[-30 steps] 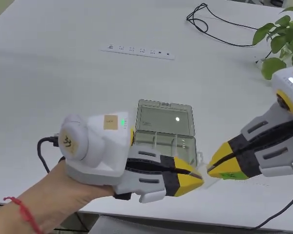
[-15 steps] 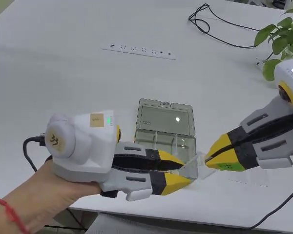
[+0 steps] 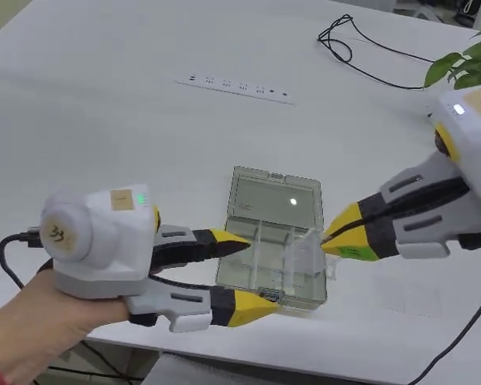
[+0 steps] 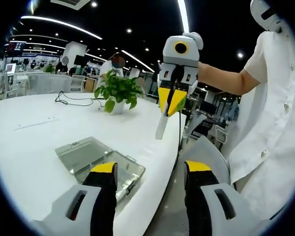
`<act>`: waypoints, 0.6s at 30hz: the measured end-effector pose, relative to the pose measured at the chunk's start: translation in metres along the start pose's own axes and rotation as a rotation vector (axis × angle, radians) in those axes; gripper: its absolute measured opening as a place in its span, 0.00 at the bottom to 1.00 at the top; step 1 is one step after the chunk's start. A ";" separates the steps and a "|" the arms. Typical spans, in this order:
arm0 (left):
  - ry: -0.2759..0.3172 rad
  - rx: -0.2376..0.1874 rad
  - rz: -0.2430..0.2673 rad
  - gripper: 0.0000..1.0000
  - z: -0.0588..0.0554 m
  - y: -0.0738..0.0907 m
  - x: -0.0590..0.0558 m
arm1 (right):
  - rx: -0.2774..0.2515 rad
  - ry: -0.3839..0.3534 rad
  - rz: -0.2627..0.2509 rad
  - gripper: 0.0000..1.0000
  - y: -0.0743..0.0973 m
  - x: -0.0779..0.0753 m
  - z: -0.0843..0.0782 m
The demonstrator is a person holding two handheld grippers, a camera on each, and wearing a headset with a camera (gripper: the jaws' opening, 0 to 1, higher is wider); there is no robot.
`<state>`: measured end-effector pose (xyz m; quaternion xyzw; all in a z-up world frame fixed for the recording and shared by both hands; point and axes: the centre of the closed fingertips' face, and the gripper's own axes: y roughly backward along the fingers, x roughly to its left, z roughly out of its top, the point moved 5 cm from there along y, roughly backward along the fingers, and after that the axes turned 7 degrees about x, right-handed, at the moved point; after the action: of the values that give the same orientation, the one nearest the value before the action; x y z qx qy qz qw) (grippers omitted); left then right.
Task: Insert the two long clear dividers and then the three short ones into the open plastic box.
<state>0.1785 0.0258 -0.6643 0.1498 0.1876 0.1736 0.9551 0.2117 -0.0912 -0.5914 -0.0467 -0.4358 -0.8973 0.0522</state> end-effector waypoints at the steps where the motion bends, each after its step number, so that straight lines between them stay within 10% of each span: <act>1: 0.004 -0.003 0.005 0.57 0.000 0.001 0.002 | 0.002 0.000 -0.007 0.02 -0.002 -0.003 0.001; 18: -0.005 0.041 0.092 0.93 -0.025 0.009 0.026 | 0.029 0.000 -0.076 0.02 -0.057 -0.057 0.000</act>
<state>0.1881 0.0489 -0.6911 0.1781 0.1817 0.2131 0.9433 0.2608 -0.0528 -0.6428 -0.0293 -0.4502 -0.8923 0.0185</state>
